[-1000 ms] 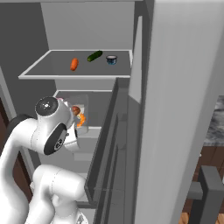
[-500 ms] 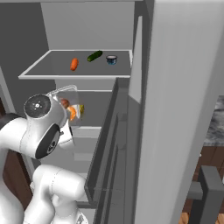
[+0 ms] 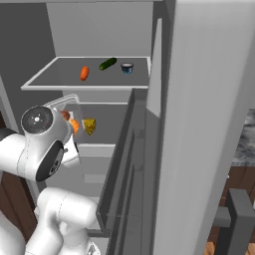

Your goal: Place the tupperware on the second highest shelf of the fridge. Make space for the tupperware among the existing items by rearranging them on the shelves if needed. Close the fridge door when finished.

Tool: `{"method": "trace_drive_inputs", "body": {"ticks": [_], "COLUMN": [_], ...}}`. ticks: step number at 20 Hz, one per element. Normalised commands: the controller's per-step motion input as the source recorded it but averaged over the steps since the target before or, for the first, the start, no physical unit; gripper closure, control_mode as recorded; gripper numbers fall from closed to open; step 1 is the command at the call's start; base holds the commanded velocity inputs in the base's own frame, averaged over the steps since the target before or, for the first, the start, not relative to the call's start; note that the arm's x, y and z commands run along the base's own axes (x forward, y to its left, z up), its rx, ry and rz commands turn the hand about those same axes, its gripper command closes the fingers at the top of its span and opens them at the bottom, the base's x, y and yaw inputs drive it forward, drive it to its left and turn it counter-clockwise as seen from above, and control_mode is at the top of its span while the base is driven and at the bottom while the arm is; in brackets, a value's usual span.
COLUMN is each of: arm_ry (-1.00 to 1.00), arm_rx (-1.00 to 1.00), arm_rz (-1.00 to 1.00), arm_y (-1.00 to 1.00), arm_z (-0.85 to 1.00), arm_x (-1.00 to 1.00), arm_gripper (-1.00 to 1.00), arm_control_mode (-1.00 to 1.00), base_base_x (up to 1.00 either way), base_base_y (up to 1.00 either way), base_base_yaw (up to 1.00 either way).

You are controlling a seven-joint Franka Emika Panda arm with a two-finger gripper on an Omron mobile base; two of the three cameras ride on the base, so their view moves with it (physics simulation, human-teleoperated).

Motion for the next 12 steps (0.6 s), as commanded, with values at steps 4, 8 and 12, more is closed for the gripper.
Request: {"method": "trace_drive_inputs", "body": {"ticks": [4, 8, 12], "arm_ry": [0.0, 0.0, 0.0], "arm_rx": [0.0, 0.0, 0.0], "arm_rz": [0.04, 0.03, 0.02], "arm_y": [0.03, 0.01, 0.0], "arm_z": [0.0, 0.0, 0.0], "arm_x": [-0.07, -0.04, -0.01], "arm_gripper": [1.0, 1.0, 1.0], "arm_control_mode": [-1.0, -1.0, -1.0], "base_base_x": [0.0, 0.0, 0.0], "base_base_y": [0.0, 0.0, 0.0], "base_base_yaw": [0.0, 0.0, 0.0]}}
